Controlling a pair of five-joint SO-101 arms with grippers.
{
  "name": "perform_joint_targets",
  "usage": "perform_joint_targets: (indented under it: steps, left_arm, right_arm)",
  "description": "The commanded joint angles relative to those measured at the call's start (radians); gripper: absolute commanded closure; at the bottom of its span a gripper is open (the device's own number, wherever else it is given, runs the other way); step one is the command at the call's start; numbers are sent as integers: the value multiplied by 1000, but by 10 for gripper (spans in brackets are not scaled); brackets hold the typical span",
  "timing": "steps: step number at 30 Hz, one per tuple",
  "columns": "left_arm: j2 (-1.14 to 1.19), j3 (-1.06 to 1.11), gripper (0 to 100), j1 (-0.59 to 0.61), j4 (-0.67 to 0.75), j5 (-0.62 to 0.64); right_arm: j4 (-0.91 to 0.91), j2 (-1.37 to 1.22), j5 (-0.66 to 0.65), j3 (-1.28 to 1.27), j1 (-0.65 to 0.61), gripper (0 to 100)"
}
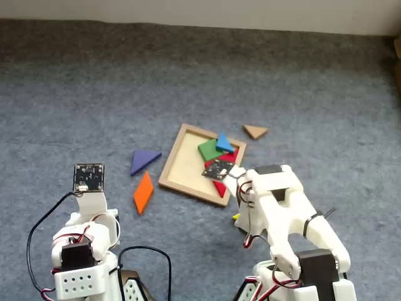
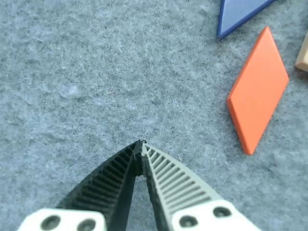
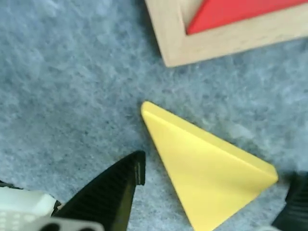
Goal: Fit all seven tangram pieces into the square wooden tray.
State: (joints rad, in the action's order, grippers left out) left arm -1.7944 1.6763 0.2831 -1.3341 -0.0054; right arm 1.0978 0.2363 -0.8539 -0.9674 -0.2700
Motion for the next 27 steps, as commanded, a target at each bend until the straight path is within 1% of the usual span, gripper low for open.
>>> perform_joint_targets:
  steps: [1,6,20,25,27]
  left_arm:
    - [-27,19,993,12,2,-3]
    - [-27,19,993,12,2,-3]
    - [-27,19,993,12,2,-3]
    - [-27,19,993,12,2,-3]
    - [-27,19,993,12,2,-3]
  right_arm:
    - [-12,4,-8,7,-41,570]
    - [-12,4,-8,28,-64,570]
    - [-21,-2,-12,51,-65,570]
    - [-108,-7,-9,45,-62,570]
    - [-114,-7,-9,44,-61,570]
